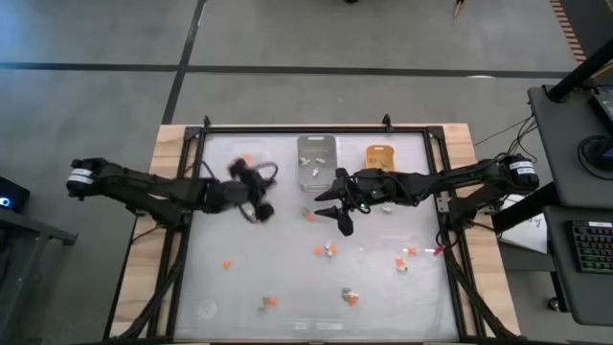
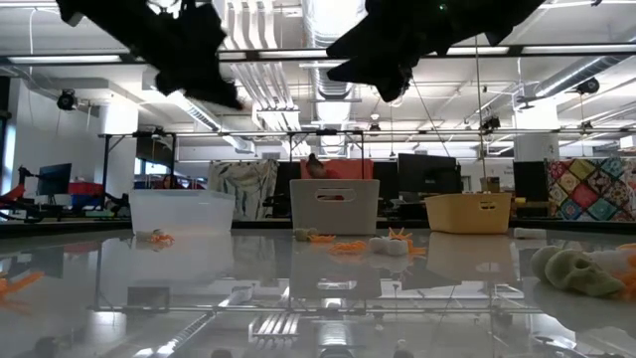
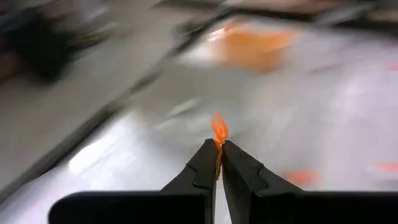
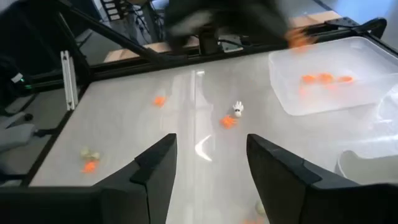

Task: Sort Halloween decoration
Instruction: Put the orange spider toy into the transparent white bin, then put the white skeleton toy into the gray bin

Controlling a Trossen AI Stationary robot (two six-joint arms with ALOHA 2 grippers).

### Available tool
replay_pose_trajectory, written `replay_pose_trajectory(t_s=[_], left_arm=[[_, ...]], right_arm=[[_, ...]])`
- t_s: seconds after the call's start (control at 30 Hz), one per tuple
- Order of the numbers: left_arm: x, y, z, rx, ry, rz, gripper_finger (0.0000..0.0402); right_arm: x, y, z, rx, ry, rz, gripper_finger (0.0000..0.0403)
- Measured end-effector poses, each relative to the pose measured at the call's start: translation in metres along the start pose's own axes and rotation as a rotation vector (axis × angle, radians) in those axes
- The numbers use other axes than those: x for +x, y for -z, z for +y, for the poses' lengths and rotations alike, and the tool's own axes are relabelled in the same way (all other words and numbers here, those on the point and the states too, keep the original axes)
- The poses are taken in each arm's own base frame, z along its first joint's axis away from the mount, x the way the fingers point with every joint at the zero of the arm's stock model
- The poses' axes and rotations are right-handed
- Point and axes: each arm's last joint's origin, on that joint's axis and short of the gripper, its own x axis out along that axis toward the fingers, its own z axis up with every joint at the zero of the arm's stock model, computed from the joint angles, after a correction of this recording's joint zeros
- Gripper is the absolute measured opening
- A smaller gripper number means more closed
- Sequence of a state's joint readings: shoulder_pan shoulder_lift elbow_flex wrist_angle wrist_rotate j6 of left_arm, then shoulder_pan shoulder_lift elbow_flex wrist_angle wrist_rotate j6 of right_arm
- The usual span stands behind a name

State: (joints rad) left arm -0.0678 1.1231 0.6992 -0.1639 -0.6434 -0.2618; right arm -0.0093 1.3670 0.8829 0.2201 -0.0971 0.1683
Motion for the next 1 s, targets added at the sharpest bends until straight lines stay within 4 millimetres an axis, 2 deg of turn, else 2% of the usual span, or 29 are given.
replay_pose_trajectory(t_s=[0.1,0.23,0.4,0.63,0.8,1.0], left_arm=[[0.007,0.006,0.031,-0.055,-0.16,0.131,0.0],[0.024,0.014,0.069,-0.217,-0.257,0.29,0.0],[0.045,0.024,0.097,-0.277,-0.338,0.389,0.0007],[0.059,0.025,0.1,-0.196,-0.4,0.432,0.005],[0.059,0.023,0.1,-0.188,-0.404,0.431,0.0088],[0.051,0.017,0.084,-0.173,-0.336,0.374,0.0106]], right_arm=[[0.0,0.0,0.0,0.017,0.0,0.0,0.0187],[0.0,0.0,0.0,0.018,-0.001,-0.001,0.0186],[0.0,0.0,0.0,0.023,-0.004,0.0,0.0185],[0.0,0.002,0.0,0.098,0.0,0.023,0.0183],[0.0,0.006,-0.001,0.164,0.01,0.064,0.0183],[-0.001,0.016,-0.002,0.328,0.046,0.158,0.0182]])
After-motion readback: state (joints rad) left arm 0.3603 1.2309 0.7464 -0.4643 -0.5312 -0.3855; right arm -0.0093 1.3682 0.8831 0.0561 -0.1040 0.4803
